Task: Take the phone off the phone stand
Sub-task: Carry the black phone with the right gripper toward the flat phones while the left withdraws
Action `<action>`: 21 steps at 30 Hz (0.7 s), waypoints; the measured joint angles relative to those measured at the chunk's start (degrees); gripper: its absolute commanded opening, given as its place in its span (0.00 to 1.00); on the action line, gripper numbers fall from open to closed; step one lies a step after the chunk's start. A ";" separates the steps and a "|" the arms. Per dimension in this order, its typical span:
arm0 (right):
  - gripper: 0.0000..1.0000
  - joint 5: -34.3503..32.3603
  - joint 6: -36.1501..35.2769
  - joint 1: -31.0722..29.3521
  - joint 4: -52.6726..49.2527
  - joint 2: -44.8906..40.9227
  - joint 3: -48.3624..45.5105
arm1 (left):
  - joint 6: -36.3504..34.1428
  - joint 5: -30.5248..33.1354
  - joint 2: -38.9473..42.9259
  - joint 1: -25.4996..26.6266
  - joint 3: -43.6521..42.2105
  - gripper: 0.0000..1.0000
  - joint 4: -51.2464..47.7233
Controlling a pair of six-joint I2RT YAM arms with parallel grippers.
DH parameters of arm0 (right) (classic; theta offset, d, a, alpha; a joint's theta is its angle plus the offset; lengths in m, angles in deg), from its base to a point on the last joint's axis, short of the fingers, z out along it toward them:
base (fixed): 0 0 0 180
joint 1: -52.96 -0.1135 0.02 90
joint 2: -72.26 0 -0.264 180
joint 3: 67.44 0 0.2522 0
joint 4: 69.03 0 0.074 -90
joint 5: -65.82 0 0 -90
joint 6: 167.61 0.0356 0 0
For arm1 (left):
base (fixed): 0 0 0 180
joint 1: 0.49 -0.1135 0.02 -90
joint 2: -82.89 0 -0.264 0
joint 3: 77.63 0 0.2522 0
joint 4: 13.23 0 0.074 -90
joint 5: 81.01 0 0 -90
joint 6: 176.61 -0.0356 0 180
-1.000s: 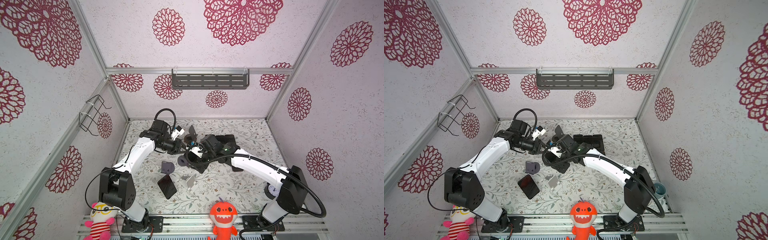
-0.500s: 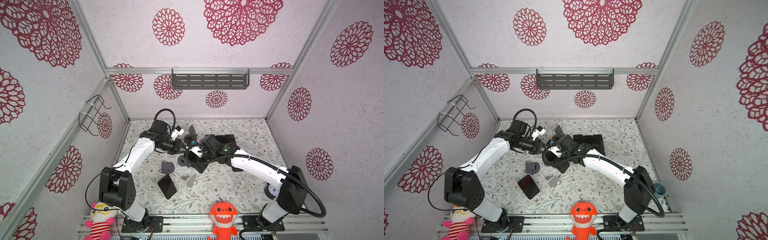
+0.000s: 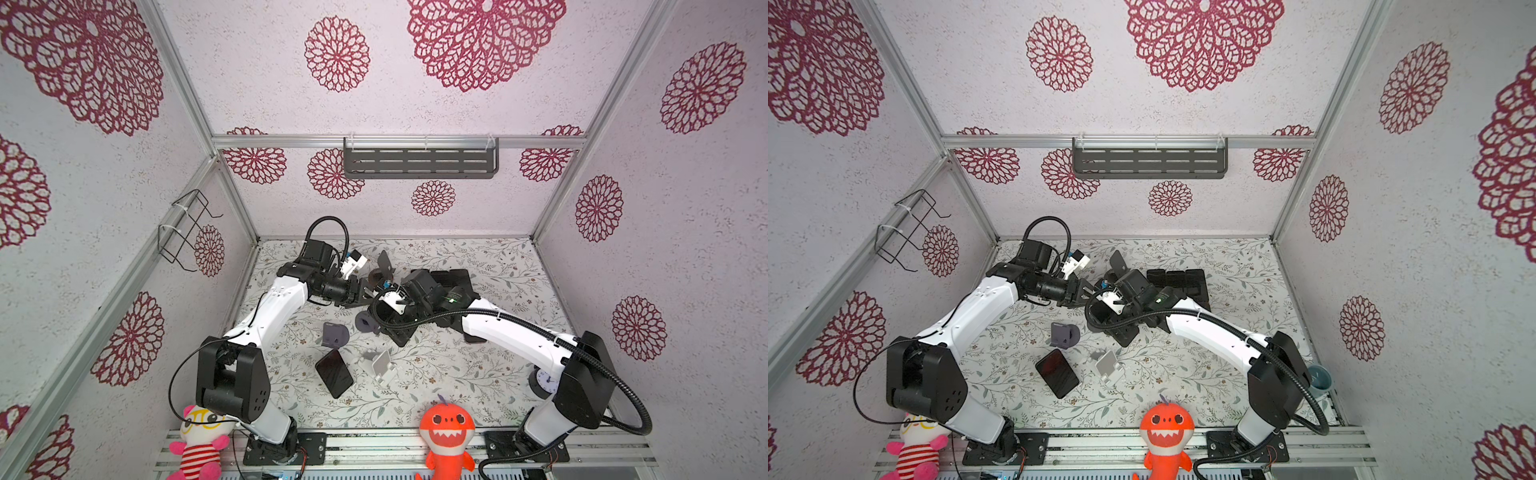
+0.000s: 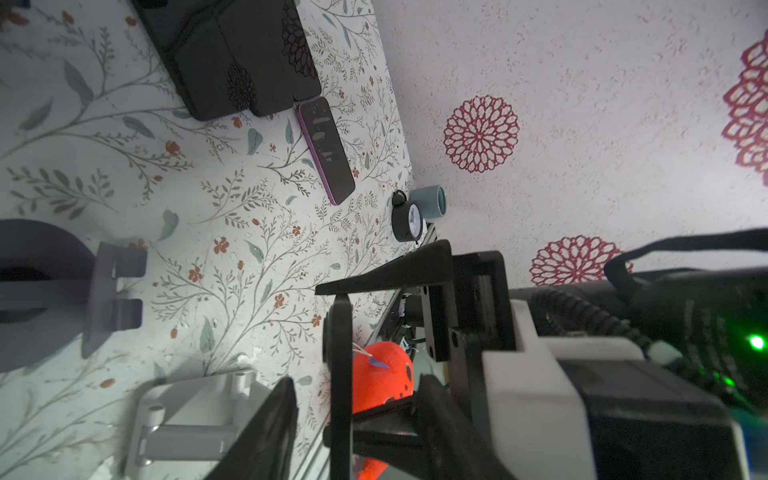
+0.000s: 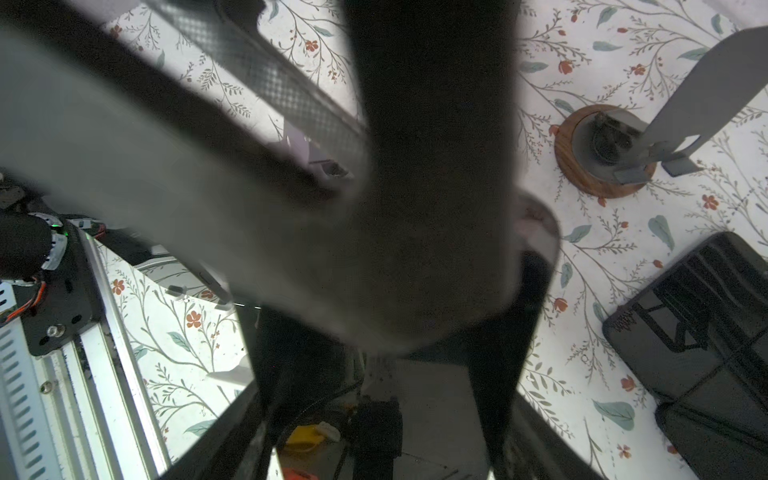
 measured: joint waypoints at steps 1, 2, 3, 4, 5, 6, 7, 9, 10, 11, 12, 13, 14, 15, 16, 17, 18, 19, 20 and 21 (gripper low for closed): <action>0.59 0.11 0.20 0.24 0.28 -0.37 -0.57 | 0.02 0.24 0.35 -0.20 0.00 0.62 0.00; 0.59 0.11 0.61 0.59 0.26 -0.87 -1.25 | -0.07 0.31 0.70 -0.50 0.00 0.63 0.00; 0.59 0.11 1.05 0.96 0.26 -1.40 -1.97 | -0.09 0.42 1.07 -0.70 0.00 0.63 0.02; 0.59 0.09 1.40 1.49 0.24 -2.10 -2.91 | -0.09 0.57 1.40 -0.83 0.00 0.65 0.04; 0.59 0.04 1.79 2.10 0.22 -2.86 -3.96 | -0.11 0.81 1.68 -0.92 0.02 0.67 0.07; 0.58 0.00 2.16 2.62 0.20 -3.61 -4.85 | -0.09 1.18 1.90 -0.92 0.02 0.69 0.09; 0.57 -0.13 2.71 3.32 0.07 -4.59 -5.92 | -0.11 1.64 2.10 -0.92 0.02 0.71 0.07; 0.51 -0.37 4.09 4.85 -0.31 -6.58 -7.61 | -0.09 2.89 2.40 -0.92 0.04 0.77 0.09; 0.49 -0.44 4.90 5.81 -0.55 -7.78 -8.48 | -0.22 3.72 2.51 -0.94 0.04 0.81 0.09; 0.49 -0.66 5.90 6.91 -1.01 -8.96 -9.18 | -0.26 4.68 2.62 -0.92 0.13 0.85 -0.02; 0.48 -0.92 6.84 7.93 -1.55 -9.84 -9.66 | -0.59 5.60 2.69 -0.96 0.28 0.88 -0.17; 0.47 -1.46 8.09 9.25 -2.38 -10.82 -10.08 | -0.87 6.88 2.80 -1.01 0.52 0.91 -0.46; 0.46 -2.27 9.51 10.56 -3.28 -11.63 -10.40 | -1.09 8.20 2.97 -1.05 0.79 0.95 -0.74; 0.45 -3.30 10.78 11.85 -4.02 -12.28 -10.69 | -1.42 9.40 3.26 -1.14 1.01 0.98 -0.92; 0.44 -4.35 12.20 13.25 -5.03 -12.83 -10.93 | -1.55 10.97 3.76 -1.25 1.11 1.00 -0.87; 0.42 -5.31 13.51 14.34 -5.92 -13.16 -11.13 | -1.75 12.48 4.37 -1.36 1.11 0.99 -0.87; 0.40 -6.08 14.73 15.39 -6.80 -13.31 -11.37 | -1.79 13.99 5.11 -1.51 1.05 0.99 -0.74; 0.37 -6.97 15.93 16.57 -7.72 -13.33 -11.61 | -1.79 15.45 5.99 -1.68 0.81 0.98 -0.24; 0.35 -7.61 17.20 17.57 -8.68 -13.33 -11.91 | -1.75 17.11 7.08 -1.88 0.26 0.99 0.70; 0.34 -8.17 18.12 18.34 -9.68 -13.18 -12.09 | -1.73 18.34 7.85 -2.05 -0.22 0.99 1.31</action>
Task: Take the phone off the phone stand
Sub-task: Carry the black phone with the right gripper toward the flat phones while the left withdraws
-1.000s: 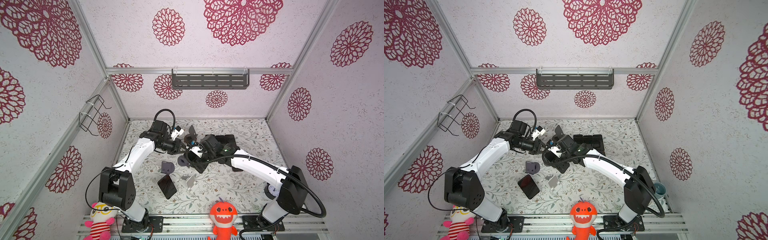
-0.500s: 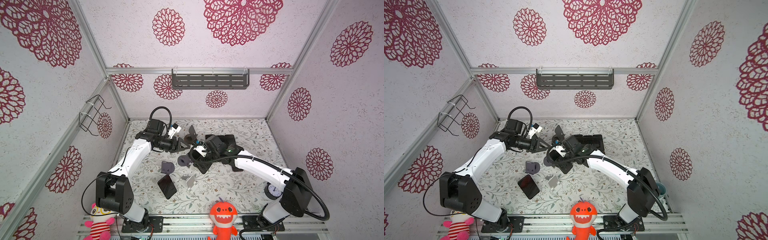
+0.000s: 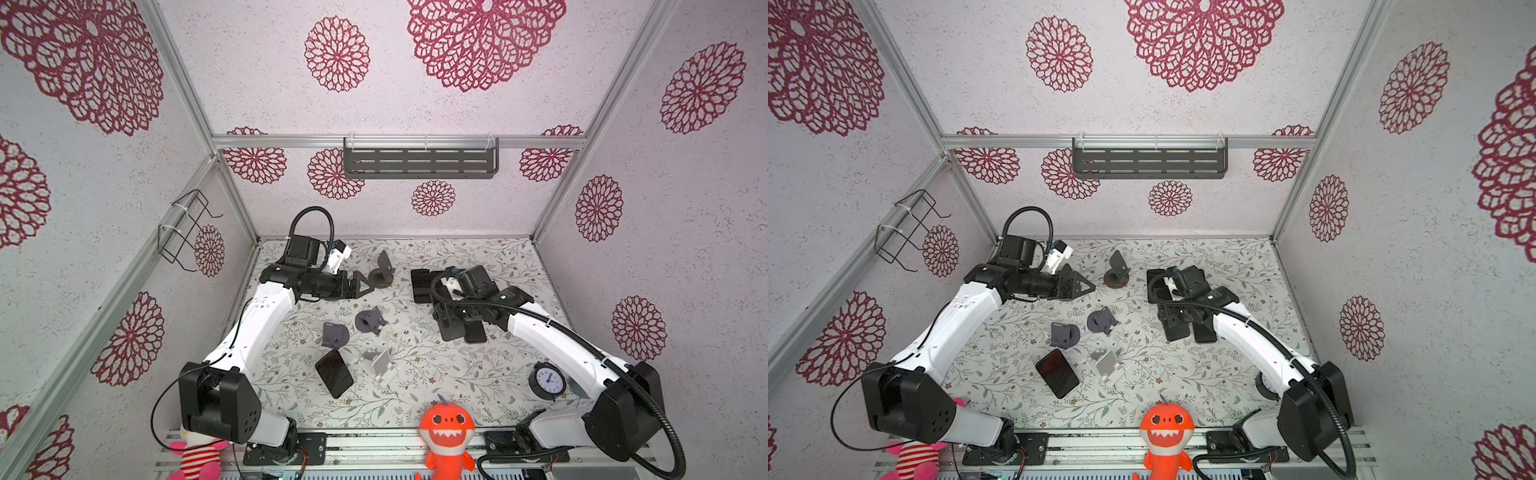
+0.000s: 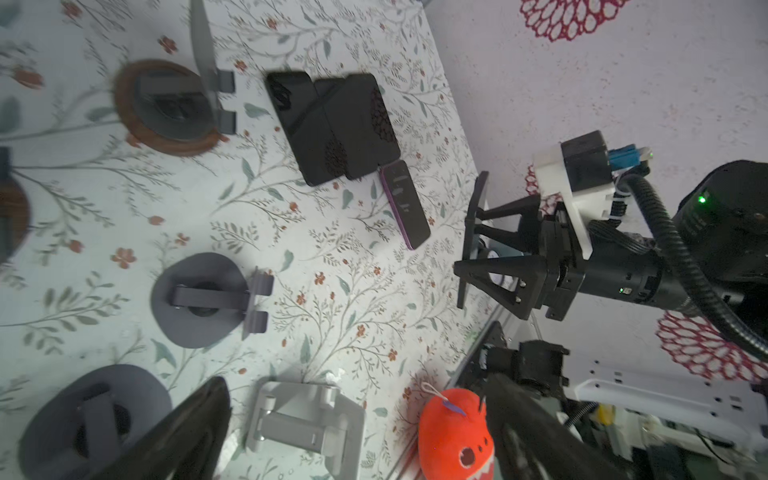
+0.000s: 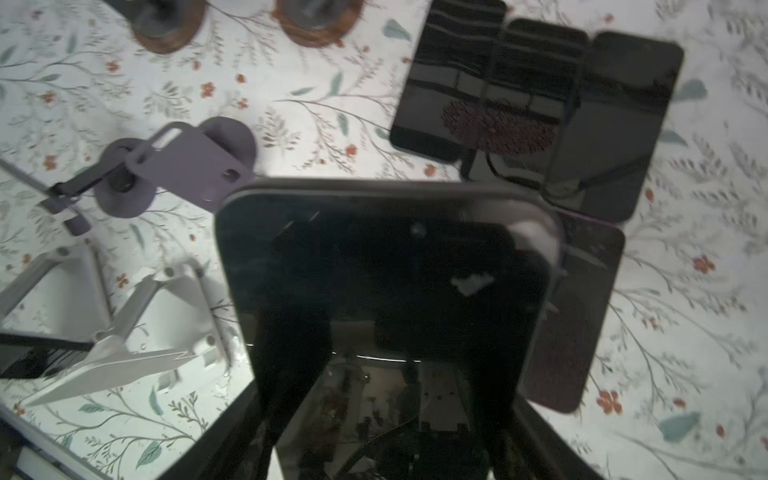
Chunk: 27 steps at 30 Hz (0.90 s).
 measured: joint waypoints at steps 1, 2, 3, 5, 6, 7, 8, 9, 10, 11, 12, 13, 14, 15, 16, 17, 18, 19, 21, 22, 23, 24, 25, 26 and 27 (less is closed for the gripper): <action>0.32 -0.44 1.07 0.74 -1.18 0.26 -0.13 | 0.02 1.57 1.01 -0.22 -0.74 0.99 0.72; 0.31 -1.05 1.92 1.29 -2.21 0.61 -0.17 | 0.00 3.15 1.77 -0.37 -1.38 0.99 1.14; 0.31 -1.40 2.82 1.75 -2.97 1.14 -0.22 | -0.04 4.94 2.45 -0.52 -2.05 0.99 1.40; 0.29 -1.51 4.20 2.21 -4.13 2.49 -0.20 | -0.15 7.91 3.15 -0.68 -2.99 1.00 1.64; 0.29 -1.55 4.68 2.29 -4.57 3.39 -0.20 | -0.15 9.33 3.34 -0.72 -3.45 1.00 1.86; 0.28 -1.53 5.11 2.36 -4.90 4.28 -0.17 | -0.15 10.51 3.43 -0.72 -3.78 1.00 1.95; 0.27 -1.53 5.53 2.40 -5.38 5.55 -0.07 | -0.17 11.80 3.43 -0.74 -4.13 1.00 2.05; 0.26 -1.49 5.90 2.40 -5.73 6.82 0.09 | -0.17 12.83 3.43 -0.74 -4.33 1.00 2.05; 0.25 -1.49 6.05 2.40 -5.90 8.00 0.22 | -0.20 13.64 3.43 -0.76 -4.46 1.00 2.05; 0.24 -1.46 6.32 2.47 -6.01 9.35 0.37 | -0.28 14.53 3.43 -0.79 -4.50 0.99 2.01; 0.23 -1.46 6.56 2.54 -6.03 10.73 0.57 | -0.37 15.13 3.43 -0.79 -4.50 0.99 2.10; 0.22 -1.46 6.78 2.58 -6.03 11.96 0.70 | -0.50 15.56 3.43 -0.81 -4.50 0.99 2.14; 0.21 -1.51 6.95 2.67 -6.03 13.18 0.92 | -0.61 15.89 3.43 -0.83 -4.52 0.98 2.12; 0.20 -1.55 6.99 2.75 -6.03 14.45 1.16 | -0.81 16.06 3.43 -0.83 -4.55 0.98 2.12; 0.20 -1.55 6.99 2.84 -6.03 15.43 1.40 | -0.90 16.11 3.43 -0.83 -4.55 0.98 2.12; 0.20 -1.53 6.97 2.97 -6.10 16.55 1.81 | -0.98 16.09 3.43 -0.83 -4.55 0.98 2.10; 0.19 -1.53 6.97 3.10 -6.16 17.57 2.34 | -1.03 16.02 3.43 -0.83 -4.55 0.98 2.10; 0.20 -1.55 6.95 3.23 -6.27 18.47 2.93 | -1.03 15.93 3.43 -0.83 -4.55 0.98 2.12; 0.20 -1.64 6.93 3.58 -6.25 20.24 4.24 | -1.03 15.67 3.43 -0.83 -4.55 0.98 2.10; 0.21 -1.70 6.91 3.76 -6.19 20.92 4.81 | -1.03 15.54 3.43 -0.83 -4.55 0.98 2.10; 0.22 -1.75 6.86 4.00 -6.08 21.59 5.29 | -1.03 15.37 3.43 -0.83 -4.55 0.98 2.10; 0.24 -1.84 6.84 4.24 -6.01 22.14 5.66 | -1.03 15.21 3.43 -0.83 -4.55 0.98 2.10; 0.25 -1.90 6.80 4.44 -5.95 22.60 5.92 | -1.03 15.08 3.43 -0.83 -4.55 0.98 2.10; 0.27 -1.92 6.71 4.66 -5.84 23.04 6.12 | -1.03 14.91 3.43 -0.83 -4.55 0.98 2.10; 0.28 -1.92 6.62 4.83 -5.75 23.58 6.25 | -1.01 14.75 3.43 -0.83 -4.55 0.97 2.10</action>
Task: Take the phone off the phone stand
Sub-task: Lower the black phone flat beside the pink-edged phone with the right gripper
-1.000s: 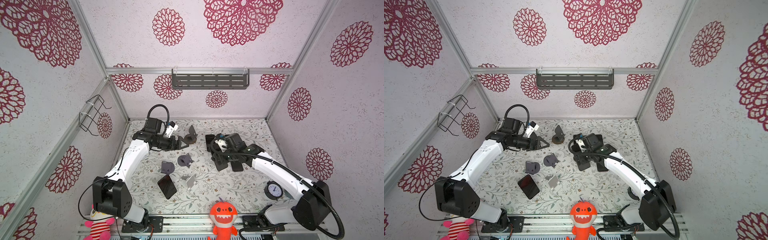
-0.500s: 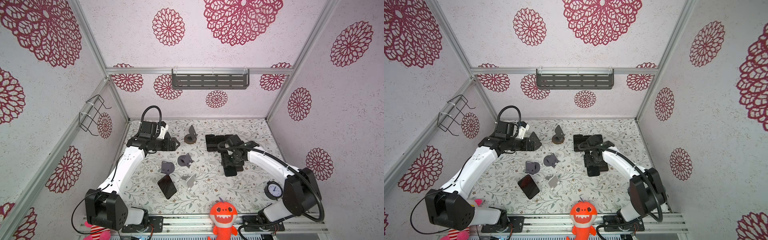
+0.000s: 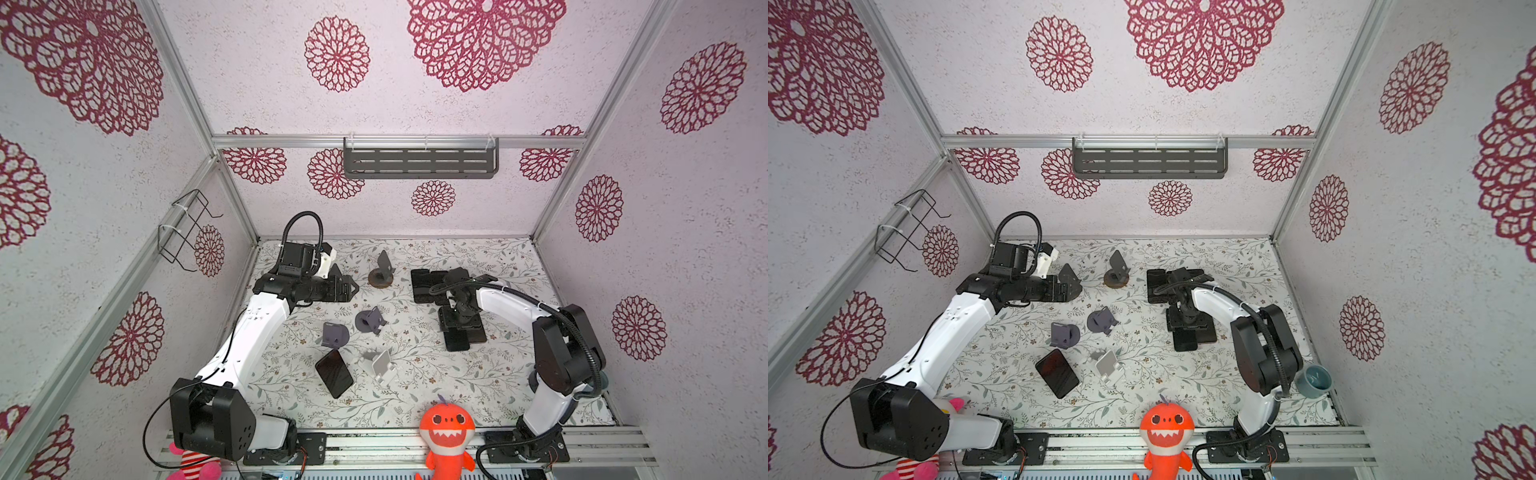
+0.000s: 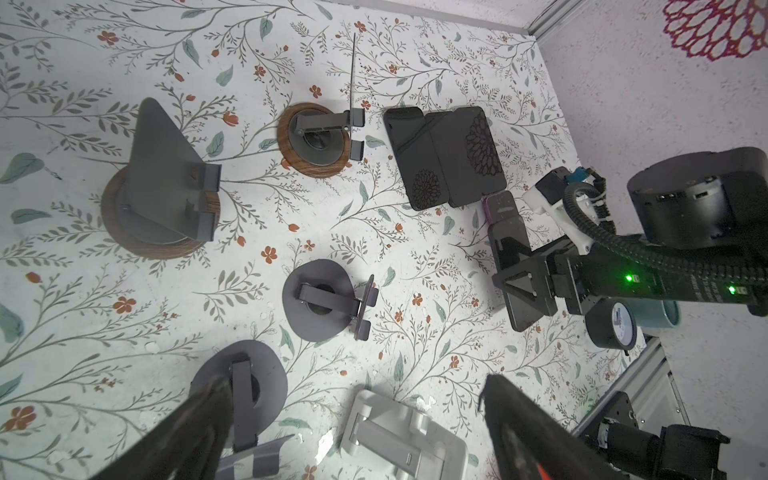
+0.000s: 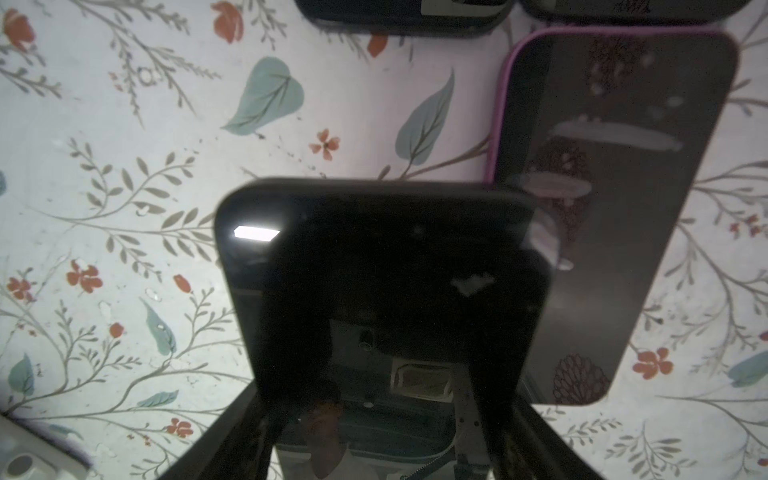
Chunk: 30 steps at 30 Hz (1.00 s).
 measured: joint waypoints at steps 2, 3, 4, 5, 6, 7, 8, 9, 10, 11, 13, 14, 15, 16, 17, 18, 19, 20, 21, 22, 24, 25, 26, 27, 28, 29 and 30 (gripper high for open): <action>0.30 0.02 -0.26 0.22 0.28 0.96 0.13 | -0.02 -0.31 0.00 0.00 0.00 0.97 0.00; 0.30 0.02 -0.31 0.22 0.35 1.53 0.20 | -0.02 -0.42 0.00 0.00 0.00 0.97 0.00; 0.31 0.02 -0.35 0.26 0.48 1.95 0.22 | -0.02 -0.52 0.00 0.00 0.00 0.97 -0.02; 0.32 0.07 -0.44 0.26 0.61 2.45 0.24 | -0.02 -0.63 0.00 0.00 0.00 0.97 -0.02; 0.33 0.07 -0.70 0.26 0.66 2.97 0.33 | -0.02 -0.68 0.00 0.00 0.00 0.98 -0.02; 0.35 0.11 -0.74 0.26 0.76 3.28 0.42 | -0.02 -0.70 0.00 0.00 0.00 0.98 -0.02; 0.37 0.17 -0.76 0.24 1.05 3.65 0.42 | -0.04 -0.72 0.00 0.00 0.00 0.98 -0.02; 0.39 0.17 -0.79 0.26 1.27 3.91 0.46 | -0.11 -0.74 0.00 0.00 0.00 0.98 -0.04; 0.40 0.17 -0.81 0.26 1.46 4.09 0.48 | -0.15 -0.76 0.00 0.00 0.00 0.98 -0.04; 0.42 0.17 -0.83 0.26 1.70 4.20 0.50 | -0.17 -0.81 -0.02 0.00 0.00 0.98 -0.09; 0.45 0.17 -0.96 0.26 1.99 4.22 0.55 | -0.20 -0.96 -0.07 0.00 0.00 0.98 -0.11; 0.48 0.15 -1.05 0.26 2.05 4.22 0.61 | -0.20 -1.11 -0.11 0.00 0.00 0.98 -0.13; 0.51 0.15 -1.16 0.26 2.14 4.26 0.72 | -0.20 -1.27 -0.17 0.00 0.00 0.98 -0.15; 0.55 0.09 -1.18 0.26 2.14 4.37 0.87 | -0.20 -1.49 -0.20 0.00 0.00 0.98 -0.17; 0.60 0.04 -1.18 0.26 2.25 4.55 1.11 | -0.20 -1.66 -0.24 0.00 0.00 0.98 -0.22; 0.63 0.00 -1.18 0.26 2.40 4.76 1.31 | -0.20 -1.81 -0.28 0.00 0.00 0.98 -0.28; 0.64 0.00 -1.20 0.26 2.56 4.90 1.46 | -0.20 -1.86 -0.33 0.00 0.00 0.98 -0.31; 0.65 -0.04 -1.20 0.26 2.69 5.03 1.57 | -0.20 -1.95 -0.37 0.00 0.00 0.98 -0.33; 0.66 -0.15 -1.22 0.26 2.80 5.11 1.60 | -0.20 -2.01 -0.42 0.00 0.00 0.98 -0.33; 0.68 -0.35 -1.25 0.26 2.91 5.16 1.60 | -0.20 -2.08 -0.44 0.00 0.00 0.98 -0.35; 0.70 -0.68 -1.31 0.26 3.06 5.18 1.62 | -0.20 -2.16 -0.46 0.00 0.00 0.98 -0.42; 0.72 -0.85 -1.38 0.26 3.08 5.20 1.64 | -0.20 -2.25 -0.46 0.00 0.00 0.98 -0.44; 0.73 -0.92 -1.42 0.26 3.04 5.31 1.79 | -0.20 -2.29 -0.46 0.00 0.00 0.98 -0.44; 0.74 -0.94 -1.42 0.26 3.06 5.51 1.97 | -0.20 -2.36 -0.46 0.00 0.00 0.98 -0.46; 0.75 -0.98 -1.49 0.26 3.19 5.70 2.16 | -0.20 -2.47 -0.46 0.00 0.00 0.98 -0.46; 0.75 -1.03 -1.66 0.26 3.32 5.88 2.29 | -0.20 -2.51 -0.46 0.00 0.00 0.98 -0.46; 0.76 -1.07 -1.79 0.26 3.48 5.92 2.34 | -0.20 -2.60 -0.46 0.00 0.00 0.98 -0.46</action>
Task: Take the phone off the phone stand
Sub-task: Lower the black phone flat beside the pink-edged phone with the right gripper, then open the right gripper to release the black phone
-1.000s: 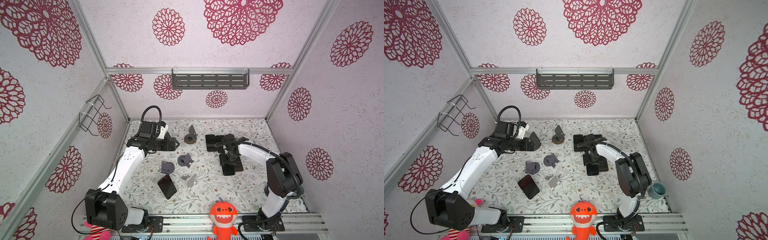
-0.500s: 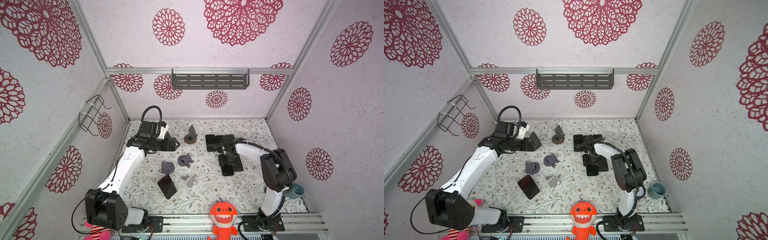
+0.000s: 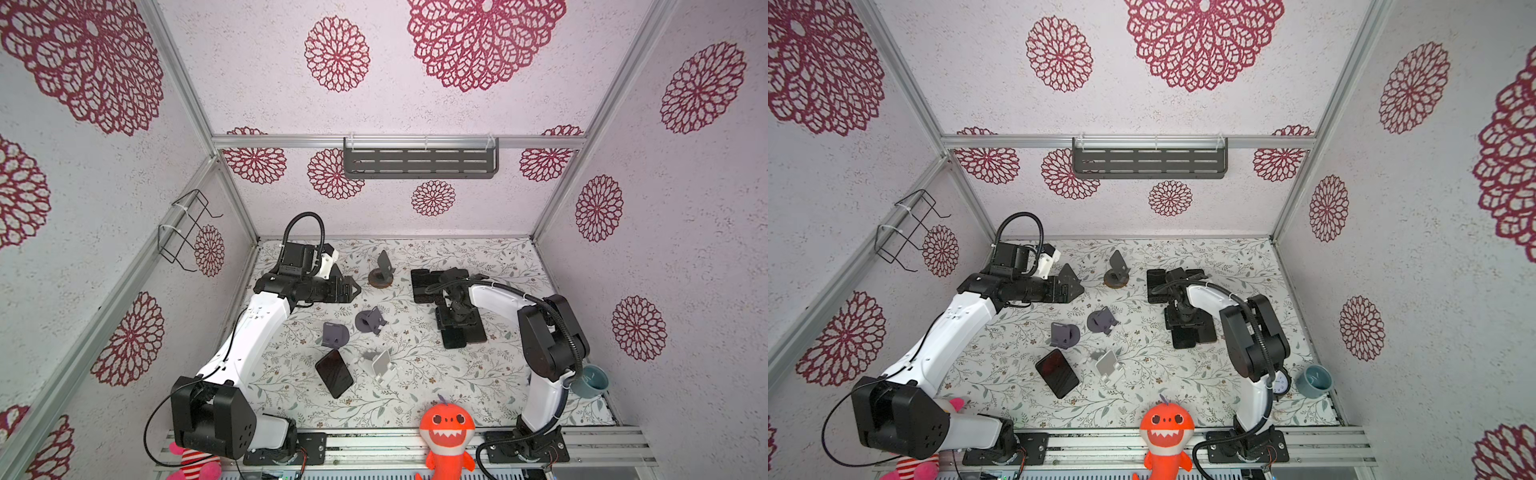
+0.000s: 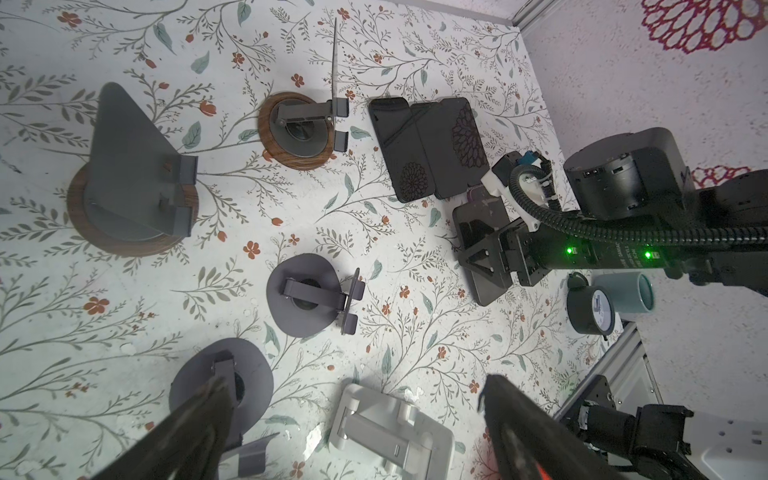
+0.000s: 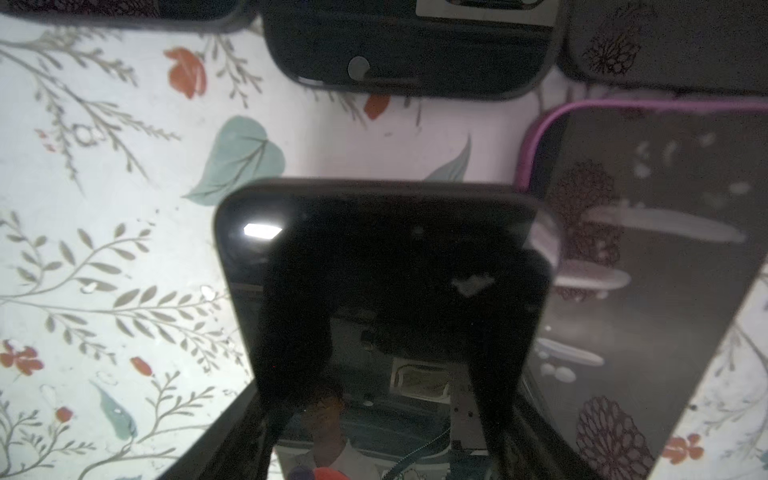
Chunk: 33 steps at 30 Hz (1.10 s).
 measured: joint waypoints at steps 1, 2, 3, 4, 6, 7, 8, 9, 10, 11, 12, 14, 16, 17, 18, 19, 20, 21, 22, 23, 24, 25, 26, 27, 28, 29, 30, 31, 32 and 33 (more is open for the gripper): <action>0.77 0.02 -0.07 0.00 0.13 -0.02 0.00 | 0.00 -0.09 0.00 0.00 0.00 0.98 0.00; 0.77 0.02 -0.11 0.00 0.20 0.00 0.00 | 0.00 -0.17 0.00 0.00 0.00 0.98 0.00; 0.78 0.02 -0.31 0.00 0.24 0.00 0.00 | 0.00 -0.26 0.00 0.00 0.00 0.98 0.00; 0.78 0.02 -0.42 0.00 0.26 0.00 0.00 | 0.00 -0.28 0.00 0.00 0.00 0.98 0.00; 0.79 0.02 -0.48 0.00 0.35 0.00 0.00 | 0.00 -0.31 0.00 0.00 0.00 0.98 0.00; 0.80 0.02 -0.48 0.00 0.42 0.00 0.00 | 0.00 -0.33 0.00 0.00 0.00 0.98 -0.02; 0.80 0.04 -0.46 0.00 0.46 0.00 0.00 | 0.00 -0.33 0.00 0.00 0.00 0.98 -0.02; 0.80 0.07 -0.46 0.00 0.57 0.00 0.00 | 0.00 -0.33 0.00 0.00 0.00 0.98 -0.02; 0.80 0.09 -0.46 0.00 0.68 0.00 0.00 | 0.00 -0.33 0.00 0.00 0.00 0.98 -0.02; 0.80 0.11 -0.46 0.00 0.79 0.00 0.00 | -0.02 -0.33 0.00 0.00 0.00 0.98 -0.02; 0.80 0.13 -0.46 0.00 0.90 0.00 0.00 | -0.02 -0.33 0.00 0.00 0.00 0.98 -0.02; 0.80 0.13 -0.46 0.00 1.05 0.00 0.00 | -0.02 -0.35 0.00 0.00 0.00 0.98 -0.02; 0.80 0.13 -0.46 0.00 1.05 0.00 0.00 | -0.04 -0.39 0.00 0.00 0.00 0.98 -0.02; 0.80 0.13 -0.46 0.00 1.05 0.00 0.00 | -0.04 -0.42 0.00 0.00 0.00 0.98 -0.02; 0.80 0.13 -0.46 0.00 1.05 0.00 0.00 | -0.04 -0.44 0.00 0.00 0.00 0.98 -0.02; 0.80 0.13 -0.46 0.00 1.07 0.00 0.00 | -0.04 -0.44 0.00 0.00 0.00 0.98 -0.02; 0.80 0.13 -0.46 0.00 1.05 0.00 0.00 | -0.04 -0.44 0.00 0.00 0.00 0.98 -0.02; 0.80 0.13 -0.46 0.00 1.05 0.00 0.00 | -0.04 -0.44 0.00 0.00 0.00 0.98 -0.02; 0.80 0.13 -0.46 0.00 1.05 0.00 0.00 | -0.07 -0.46 0.00 0.00 0.00 0.98 -0.02; 0.80 0.11 -0.46 0.00 1.07 0.00 0.00 | -0.04 -0.46 0.00 0.00 0.00 0.98 -0.02; 0.79 0.09 -0.46 0.00 1.09 0.00 0.00 | -0.07 -0.46 0.00 0.00 0.00 0.98 -0.02; 0.79 0.04 -0.44 0.00 1.18 0.00 0.00 | -0.07 -0.46 0.00 0.00 0.00 0.98 -0.02; 0.78 0.00 -0.44 0.00 1.31 -0.02 0.00 | -0.07 -0.46 0.00 0.00 0.00 0.98 -0.02; 0.77 -0.07 -0.39 0.00 1.40 -0.04 0.00 | -0.09 -0.46 0.00 0.00 0.00 0.98 -0.02; 0.76 -0.17 -0.37 0.00 1.51 -0.15 -0.02 | -0.09 -0.46 0.00 0.00 0.00 0.98 -0.02; 0.75 -0.24 -0.35 0.00 1.64 -0.37 -0.11 | -0.09 -0.46 0.00 0.00 0.00 0.98 -0.02; 0.75 -0.26 -0.33 0.00 1.73 -0.68 -0.20 | -0.09 -0.46 0.00 0.00 0.00 0.98 -0.04; 0.74 -0.33 -0.26 0.00 1.90 -1.18 -0.35 | -0.11 -0.44 0.00 0.00 0.00 0.98 -0.02; 0.73 -0.39 -0.22 -0.07 2.08 -1.84 -0.57 | -0.11 -0.46 0.00 0.00 0.00 0.98 -0.04; 0.72 -0.46 -0.11 -0.11 2.16 -2.51 -0.74 | -0.11 -0.44 0.00 0.00 0.00 0.98 -0.04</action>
